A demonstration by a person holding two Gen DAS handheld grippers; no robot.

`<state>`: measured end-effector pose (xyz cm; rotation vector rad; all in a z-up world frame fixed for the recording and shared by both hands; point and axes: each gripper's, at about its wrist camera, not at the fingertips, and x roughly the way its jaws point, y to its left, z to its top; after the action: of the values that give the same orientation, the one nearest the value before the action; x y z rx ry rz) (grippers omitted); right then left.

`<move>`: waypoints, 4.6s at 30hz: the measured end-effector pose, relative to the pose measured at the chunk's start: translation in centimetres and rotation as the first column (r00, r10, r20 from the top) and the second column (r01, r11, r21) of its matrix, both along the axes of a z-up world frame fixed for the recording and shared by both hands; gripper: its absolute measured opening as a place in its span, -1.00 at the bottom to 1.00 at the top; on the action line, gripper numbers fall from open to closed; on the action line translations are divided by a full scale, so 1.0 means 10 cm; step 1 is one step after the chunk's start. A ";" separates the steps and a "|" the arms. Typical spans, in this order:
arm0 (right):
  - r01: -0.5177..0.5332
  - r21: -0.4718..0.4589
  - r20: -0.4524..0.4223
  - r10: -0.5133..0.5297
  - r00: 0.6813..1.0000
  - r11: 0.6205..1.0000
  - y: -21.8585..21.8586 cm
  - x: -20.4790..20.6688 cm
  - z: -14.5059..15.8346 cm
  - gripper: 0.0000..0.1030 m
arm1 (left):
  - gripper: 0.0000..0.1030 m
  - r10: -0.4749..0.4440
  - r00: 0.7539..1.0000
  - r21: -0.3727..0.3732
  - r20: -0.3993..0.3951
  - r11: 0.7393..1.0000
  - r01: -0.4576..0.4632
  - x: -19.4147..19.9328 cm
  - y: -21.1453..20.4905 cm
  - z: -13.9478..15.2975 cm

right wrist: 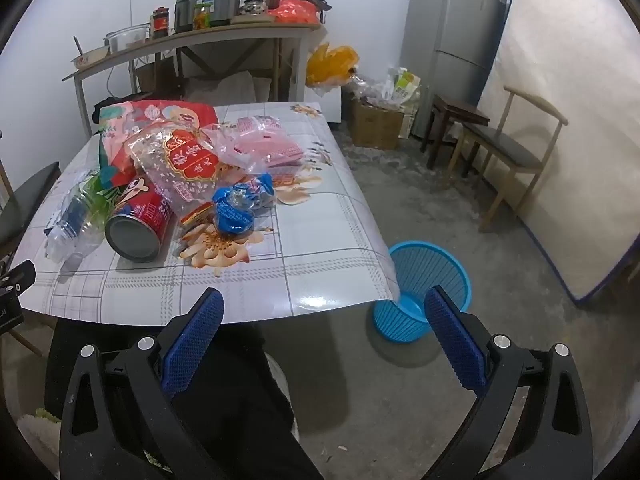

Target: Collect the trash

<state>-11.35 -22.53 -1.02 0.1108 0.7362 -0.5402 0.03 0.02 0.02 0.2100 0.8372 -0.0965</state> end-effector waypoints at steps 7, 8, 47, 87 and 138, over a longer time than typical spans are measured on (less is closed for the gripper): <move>0.000 0.005 -0.005 0.000 1.000 1.000 0.00 0.00 0.00 0.85 | 0.89 -0.001 1.000 0.002 0.008 1.000 0.001 -0.01 0.02 0.01; -0.001 0.008 -0.005 0.001 1.000 1.000 0.00 0.00 0.00 0.85 | 0.89 0.000 1.000 0.003 0.004 1.000 0.000 -0.01 0.03 0.00; -0.007 0.009 -0.001 0.007 1.000 1.000 0.02 0.03 0.00 0.85 | 0.89 0.011 1.000 0.008 -0.005 1.000 -0.011 0.02 0.03 -0.07; -0.009 0.018 0.001 0.009 1.000 1.000 0.06 0.04 0.02 0.85 | 0.89 0.020 0.999 0.015 -0.030 1.000 -0.019 0.04 0.06 -0.14; -0.292 0.421 -0.104 0.365 0.925 0.859 -1.17 3.09 -0.13 0.46 | 0.89 -0.496 0.852 -0.273 0.169 0.807 0.524 1.04 -0.45 0.45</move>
<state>19.57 -34.27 -2.34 0.3132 1.0154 -0.0617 10.45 -4.47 4.54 0.1367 0.6452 -0.7219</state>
